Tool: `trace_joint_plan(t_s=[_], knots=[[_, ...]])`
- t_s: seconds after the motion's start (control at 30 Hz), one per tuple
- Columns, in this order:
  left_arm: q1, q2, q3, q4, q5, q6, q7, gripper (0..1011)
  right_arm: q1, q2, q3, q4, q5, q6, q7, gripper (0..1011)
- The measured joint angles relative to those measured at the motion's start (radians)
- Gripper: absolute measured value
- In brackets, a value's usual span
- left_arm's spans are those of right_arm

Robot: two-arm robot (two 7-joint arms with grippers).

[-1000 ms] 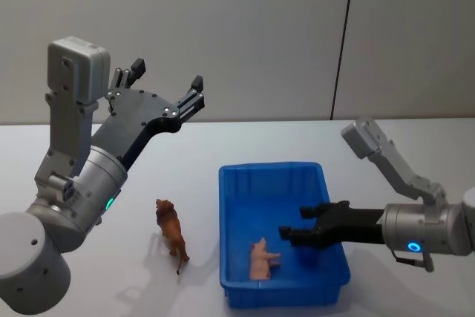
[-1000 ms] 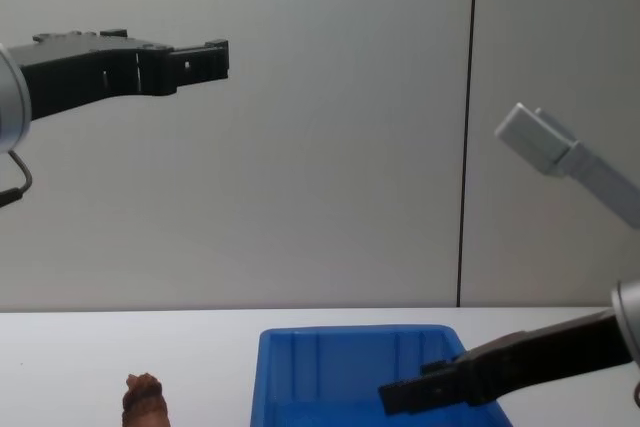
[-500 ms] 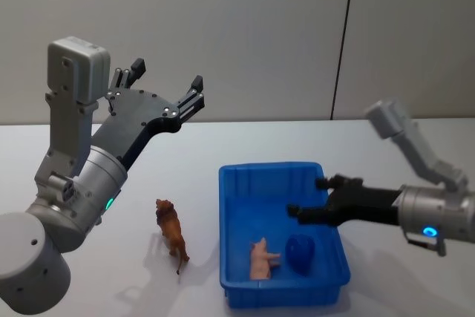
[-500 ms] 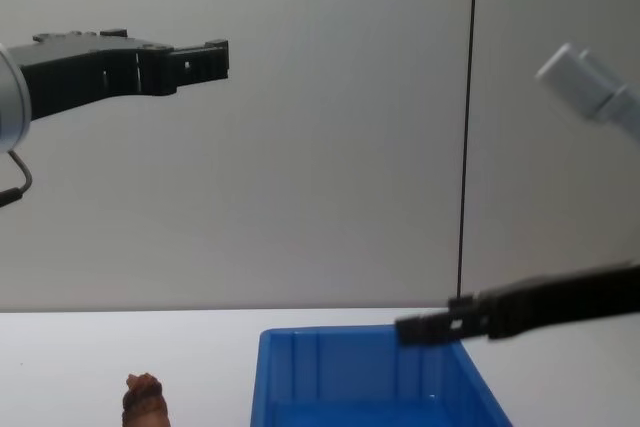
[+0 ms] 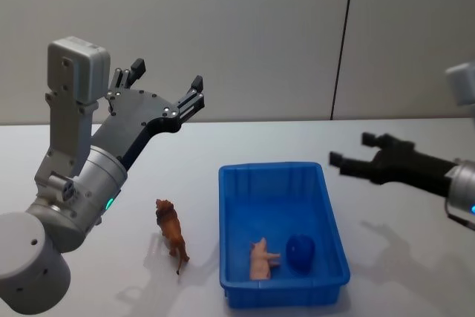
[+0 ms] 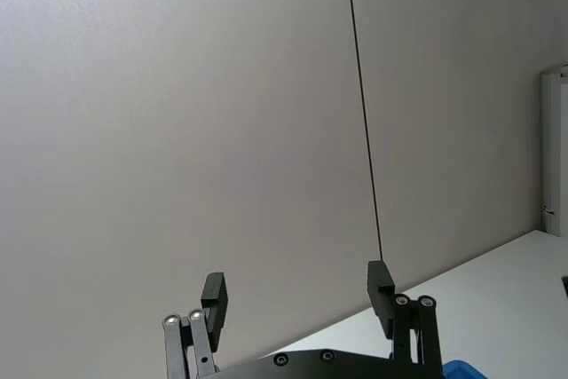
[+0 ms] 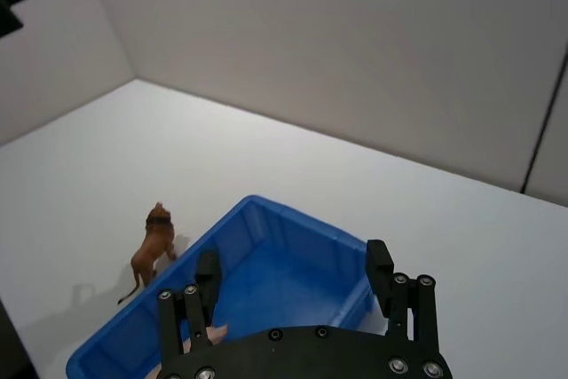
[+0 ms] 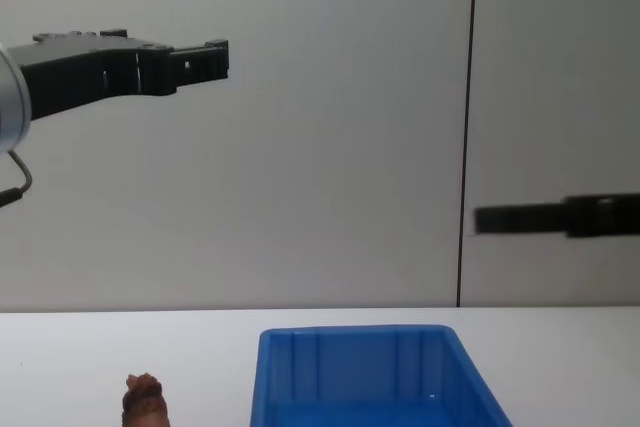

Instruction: Pick up the two dolls from the table and place them into the box.

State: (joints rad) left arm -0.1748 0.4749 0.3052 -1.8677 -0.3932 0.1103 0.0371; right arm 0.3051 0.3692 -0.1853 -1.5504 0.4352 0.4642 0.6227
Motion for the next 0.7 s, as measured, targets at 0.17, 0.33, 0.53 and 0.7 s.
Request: trace_joint_plan(t_s=[0.17,0.33,0.53,0.7], knots=[[0.0,0.0,0.0,0.0,0.0,0.0,0.0,1001,-0.029,0.016,0.029,-0.021,0.081,-0.011,-0.061,1001],[0.0,0.0,0.0,0.0,0.0,0.0,0.0,1001,-0.061,0.03,0.057,-0.042,0.16,-0.021,-0.13,1001],[0.0,0.0,0.0,0.0,0.0,0.0,0.0,1001,-0.113,0.045,0.095,-0.07,0.276,-0.038,-0.24,1001],[0.001,0.0,-0.001,0.0,-0.002,0.005,0.0,1001,-0.147,0.053,0.12,-0.09,0.35,-0.051,-0.314,1001]])
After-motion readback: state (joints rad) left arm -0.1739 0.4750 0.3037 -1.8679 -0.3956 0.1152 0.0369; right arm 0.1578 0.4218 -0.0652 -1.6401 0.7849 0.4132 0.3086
